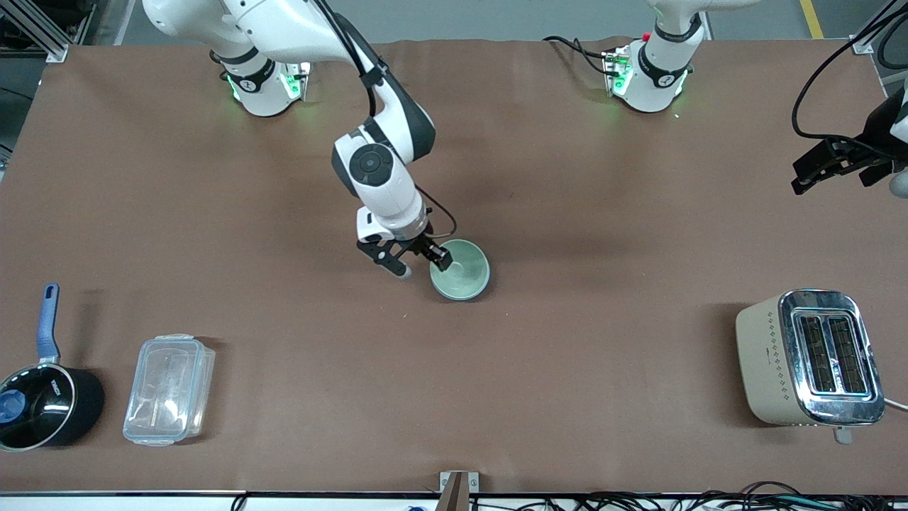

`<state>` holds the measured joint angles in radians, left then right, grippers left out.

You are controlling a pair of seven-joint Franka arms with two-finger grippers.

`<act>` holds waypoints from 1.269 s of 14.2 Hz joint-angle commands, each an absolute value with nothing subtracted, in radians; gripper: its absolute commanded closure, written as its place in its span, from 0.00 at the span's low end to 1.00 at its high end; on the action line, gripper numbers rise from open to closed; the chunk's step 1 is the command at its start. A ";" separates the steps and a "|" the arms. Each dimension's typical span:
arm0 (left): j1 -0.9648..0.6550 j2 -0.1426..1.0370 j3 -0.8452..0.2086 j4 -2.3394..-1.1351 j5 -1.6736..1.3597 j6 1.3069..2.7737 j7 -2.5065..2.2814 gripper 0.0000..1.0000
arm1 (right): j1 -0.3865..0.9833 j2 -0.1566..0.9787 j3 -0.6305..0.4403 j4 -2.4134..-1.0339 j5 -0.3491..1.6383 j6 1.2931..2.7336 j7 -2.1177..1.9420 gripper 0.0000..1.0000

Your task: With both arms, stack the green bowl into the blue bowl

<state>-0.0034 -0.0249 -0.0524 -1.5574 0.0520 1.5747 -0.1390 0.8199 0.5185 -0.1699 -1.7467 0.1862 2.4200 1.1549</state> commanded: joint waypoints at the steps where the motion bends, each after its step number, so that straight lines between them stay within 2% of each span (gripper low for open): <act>1: -0.006 -0.028 -0.046 -1.554 0.040 1.583 -0.126 0.00 | 0.799 0.424 -0.222 -1.723 0.094 2.231 1.039 0.00; 6: -0.006 -0.031 -0.046 -1.554 0.041 1.578 -0.120 0.00 | 0.652 0.298 -0.255 -1.730 0.091 2.038 0.616 0.00; 10: -0.006 -0.035 -0.046 -1.552 0.046 1.568 -0.123 0.00 | 0.456 0.187 -0.255 -1.729 0.091 1.860 0.312 0.00; 15: -0.014 -0.032 -0.051 -1.558 0.046 1.566 -0.123 0.00 | 0.221 0.071 -0.256 -1.720 0.080 1.746 -0.046 0.00; 18: -0.014 -0.040 -0.058 -1.569 0.035 1.565 -0.120 0.00 | 0.173 0.012 -0.258 -1.672 -0.030 1.666 -0.118 0.00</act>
